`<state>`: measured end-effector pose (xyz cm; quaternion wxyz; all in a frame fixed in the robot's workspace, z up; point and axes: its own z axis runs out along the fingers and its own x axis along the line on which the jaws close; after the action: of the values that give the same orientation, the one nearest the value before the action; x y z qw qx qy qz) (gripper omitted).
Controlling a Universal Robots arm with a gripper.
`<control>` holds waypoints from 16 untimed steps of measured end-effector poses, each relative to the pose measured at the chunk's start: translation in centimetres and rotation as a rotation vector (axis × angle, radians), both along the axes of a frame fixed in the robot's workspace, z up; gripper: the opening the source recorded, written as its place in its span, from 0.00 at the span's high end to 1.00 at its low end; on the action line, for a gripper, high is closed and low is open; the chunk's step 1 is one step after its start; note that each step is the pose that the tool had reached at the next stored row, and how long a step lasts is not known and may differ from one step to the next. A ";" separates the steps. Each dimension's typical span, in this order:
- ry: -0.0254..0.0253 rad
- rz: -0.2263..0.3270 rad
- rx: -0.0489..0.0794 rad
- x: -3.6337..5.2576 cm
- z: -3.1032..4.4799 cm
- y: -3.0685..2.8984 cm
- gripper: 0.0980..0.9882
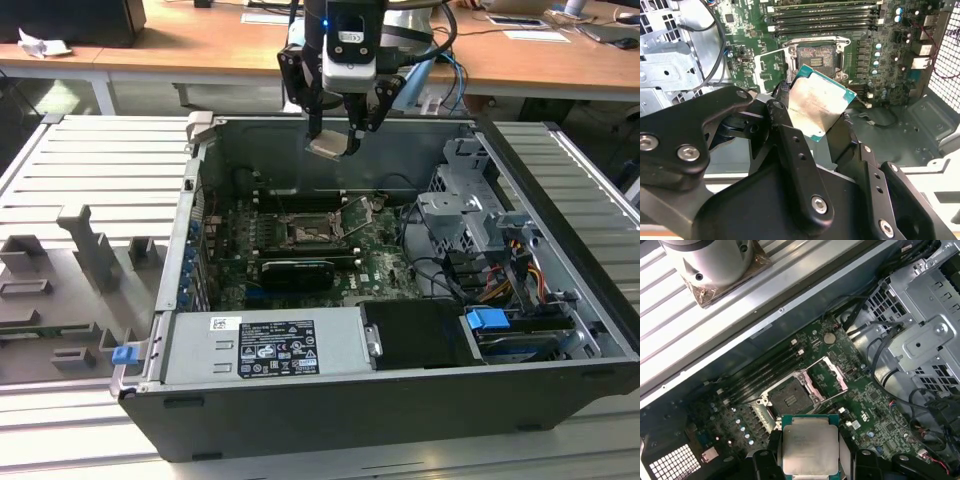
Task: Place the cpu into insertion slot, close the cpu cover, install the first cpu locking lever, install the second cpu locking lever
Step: 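Place the cpu into insertion slot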
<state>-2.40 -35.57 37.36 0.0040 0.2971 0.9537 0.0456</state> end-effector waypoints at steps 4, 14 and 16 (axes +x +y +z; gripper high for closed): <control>0.0000 -0.030 0.000 0.00 0.00 0.01 0.50; 0.0000 -0.098 0.000 0.00 0.00 0.01 0.50; 0.0000 -0.119 0.000 0.00 -0.01 0.01 0.50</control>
<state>-2.40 -35.56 37.35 0.0067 0.3531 0.9345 0.0453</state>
